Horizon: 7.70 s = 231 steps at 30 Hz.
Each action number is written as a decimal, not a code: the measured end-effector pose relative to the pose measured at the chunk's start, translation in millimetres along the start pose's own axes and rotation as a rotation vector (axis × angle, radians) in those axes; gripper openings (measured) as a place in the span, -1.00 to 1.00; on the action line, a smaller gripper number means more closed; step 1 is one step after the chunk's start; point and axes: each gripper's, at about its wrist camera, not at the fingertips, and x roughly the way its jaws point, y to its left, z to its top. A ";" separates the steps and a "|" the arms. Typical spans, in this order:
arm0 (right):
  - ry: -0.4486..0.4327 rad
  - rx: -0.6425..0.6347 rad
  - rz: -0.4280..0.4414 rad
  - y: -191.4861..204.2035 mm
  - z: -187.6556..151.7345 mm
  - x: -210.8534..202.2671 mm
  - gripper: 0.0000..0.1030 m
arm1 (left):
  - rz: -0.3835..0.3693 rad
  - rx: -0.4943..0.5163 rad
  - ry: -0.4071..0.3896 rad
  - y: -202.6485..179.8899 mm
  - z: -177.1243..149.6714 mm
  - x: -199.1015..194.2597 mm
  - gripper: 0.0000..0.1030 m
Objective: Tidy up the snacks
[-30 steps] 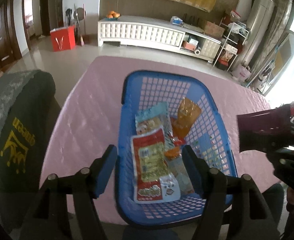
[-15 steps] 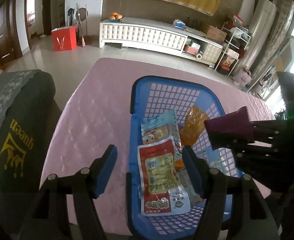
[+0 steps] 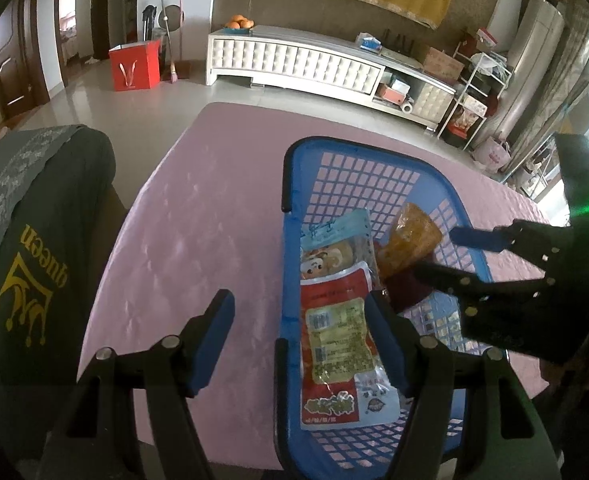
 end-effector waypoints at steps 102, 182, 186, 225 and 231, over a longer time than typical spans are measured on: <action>-0.201 0.177 -0.009 -2.4 -101.4 -123.3 0.13 | 0.002 0.264 -0.195 -93.7 -27.6 -53.5 0.70; -0.570 0.193 -0.306 8.3 -120.1 -250.0 0.99 | -0.060 0.229 -0.447 -137.9 -62.6 -160.1 0.99; -0.595 0.199 -0.302 15.4 -129.9 -258.4 1.00 | -0.044 0.244 -0.462 -146.2 -78.2 -172.5 0.99; -0.586 0.255 -0.293 44.6 -165.9 -270.0 1.00 | -0.031 0.271 -0.477 -158.0 -110.1 -200.2 0.99; -0.583 0.259 -0.290 39.4 -164.7 -270.9 1.00 | -0.031 0.276 -0.479 -159.8 -111.5 -201.8 0.99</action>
